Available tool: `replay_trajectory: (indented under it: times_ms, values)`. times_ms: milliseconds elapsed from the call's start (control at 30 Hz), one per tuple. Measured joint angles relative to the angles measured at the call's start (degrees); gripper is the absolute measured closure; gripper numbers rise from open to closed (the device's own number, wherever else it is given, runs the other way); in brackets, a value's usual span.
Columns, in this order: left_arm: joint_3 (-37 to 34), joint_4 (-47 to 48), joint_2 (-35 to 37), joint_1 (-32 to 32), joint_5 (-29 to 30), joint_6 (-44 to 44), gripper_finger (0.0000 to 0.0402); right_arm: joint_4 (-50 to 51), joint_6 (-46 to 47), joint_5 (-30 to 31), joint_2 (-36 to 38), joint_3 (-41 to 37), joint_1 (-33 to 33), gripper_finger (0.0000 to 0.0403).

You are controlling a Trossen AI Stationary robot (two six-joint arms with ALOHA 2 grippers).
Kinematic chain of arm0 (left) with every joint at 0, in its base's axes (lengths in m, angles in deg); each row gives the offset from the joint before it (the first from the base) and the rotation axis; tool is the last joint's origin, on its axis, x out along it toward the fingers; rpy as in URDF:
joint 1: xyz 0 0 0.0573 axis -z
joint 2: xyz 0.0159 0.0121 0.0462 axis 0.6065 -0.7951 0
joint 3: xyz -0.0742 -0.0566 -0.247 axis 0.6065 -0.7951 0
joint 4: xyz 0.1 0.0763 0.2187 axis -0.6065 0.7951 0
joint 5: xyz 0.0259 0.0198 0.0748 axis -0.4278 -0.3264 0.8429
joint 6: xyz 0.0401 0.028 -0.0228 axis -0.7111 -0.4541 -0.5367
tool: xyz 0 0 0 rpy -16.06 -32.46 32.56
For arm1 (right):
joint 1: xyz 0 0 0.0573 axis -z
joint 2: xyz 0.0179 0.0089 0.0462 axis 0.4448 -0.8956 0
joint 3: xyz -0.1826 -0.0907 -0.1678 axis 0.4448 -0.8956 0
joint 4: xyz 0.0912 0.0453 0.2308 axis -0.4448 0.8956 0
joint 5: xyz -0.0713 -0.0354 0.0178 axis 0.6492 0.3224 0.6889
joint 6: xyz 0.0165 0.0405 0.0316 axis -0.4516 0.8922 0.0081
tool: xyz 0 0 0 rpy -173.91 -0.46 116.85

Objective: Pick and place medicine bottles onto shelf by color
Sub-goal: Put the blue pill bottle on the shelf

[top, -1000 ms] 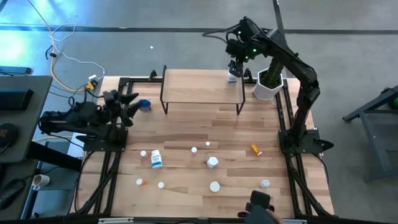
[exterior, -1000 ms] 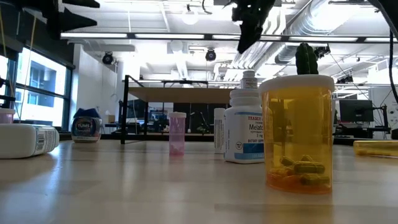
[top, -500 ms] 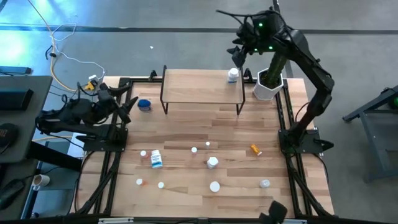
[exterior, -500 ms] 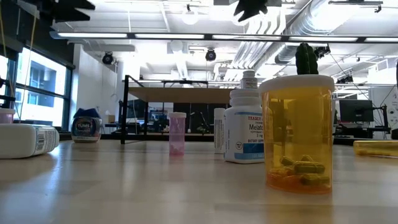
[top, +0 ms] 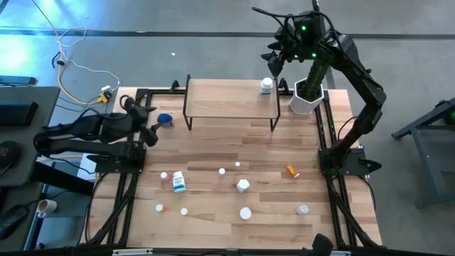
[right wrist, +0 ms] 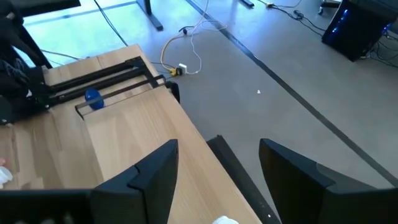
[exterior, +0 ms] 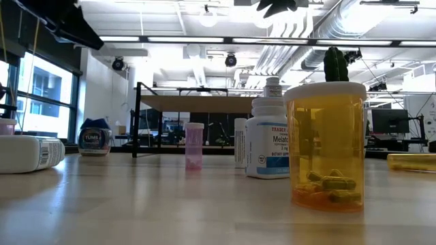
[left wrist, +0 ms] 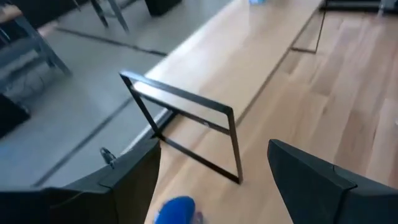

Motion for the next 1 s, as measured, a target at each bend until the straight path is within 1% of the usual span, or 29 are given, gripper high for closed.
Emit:
replay_trajectory:
  times_ms: [133,267,467,667,833,1000]
  values:
    - [1.0,1.1,-4.5,-4.9,-6.7,0.6,0.0119,0.8,-1.2,0.0,0.0,0.0,0.0,0.0187]
    - [3.6,2.7,-8.5,-10.5,-10.1,0.3,0.0119,1.9,-1.2,0.0,0.0,0.0,0.0,0.0187]
    - [7.5,7.5,-13.2,-20.0,-16.0,-4.7,0.0119,4.0,-2.0,0.0,0.0,0.0,0.0,0.0187]
    - [8.6,10.7,-17.8,-29.3,-21.8,-10.1,0.0119,4.4,-2.7,0.0,0.0,0.0,0.0,0.0187]
    - [8.6,12.0,-23.2,-34.7,-23.8,-16.4,0.0119,4.5,-2.7,0.0,0.0,-0.1,0.0,0.0187]
    - [8.6,11.9,-27.7,-36.7,-25.0,-24.6,0.0119,4.5,-2.3,0.0,0.0,-0.1,0.0,0.0187]
